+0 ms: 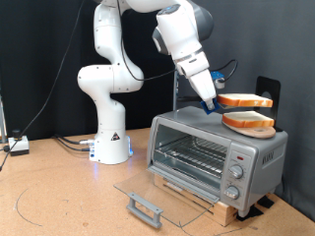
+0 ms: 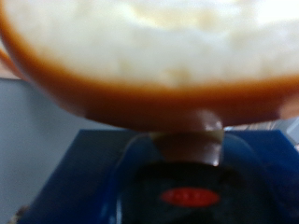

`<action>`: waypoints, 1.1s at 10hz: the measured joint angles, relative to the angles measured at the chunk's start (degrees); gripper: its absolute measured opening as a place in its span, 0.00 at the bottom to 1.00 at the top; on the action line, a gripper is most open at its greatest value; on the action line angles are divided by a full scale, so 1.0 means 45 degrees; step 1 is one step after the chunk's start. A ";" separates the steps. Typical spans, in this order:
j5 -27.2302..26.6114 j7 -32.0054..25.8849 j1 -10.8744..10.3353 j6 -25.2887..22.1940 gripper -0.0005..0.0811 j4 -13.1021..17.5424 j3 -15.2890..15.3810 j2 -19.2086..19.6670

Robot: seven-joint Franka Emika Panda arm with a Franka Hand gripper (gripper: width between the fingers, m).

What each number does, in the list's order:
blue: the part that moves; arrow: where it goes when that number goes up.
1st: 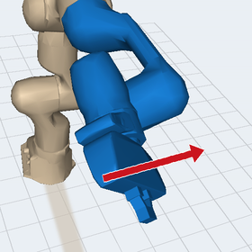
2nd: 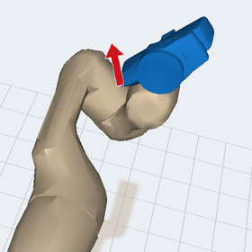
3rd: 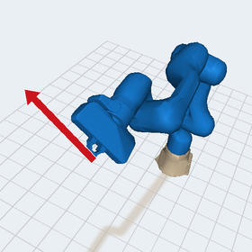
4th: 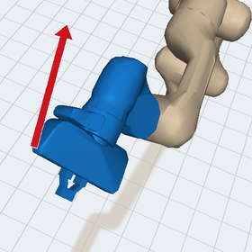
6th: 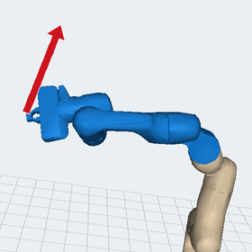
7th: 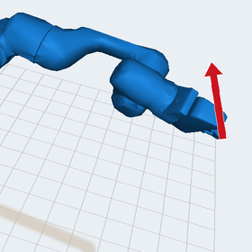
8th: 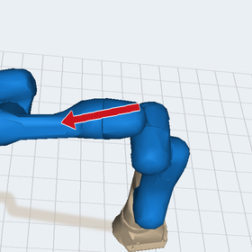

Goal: Make a piece of toast with the oven

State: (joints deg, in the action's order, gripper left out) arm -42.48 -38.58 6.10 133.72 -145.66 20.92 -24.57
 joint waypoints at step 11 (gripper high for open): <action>-0.0115 -0.3082 0.1826 -0.1137 0.49 -0.1254 -0.4041 -0.1012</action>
State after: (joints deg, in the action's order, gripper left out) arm -42.99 -52.45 14.32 128.60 -151.30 2.74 -29.13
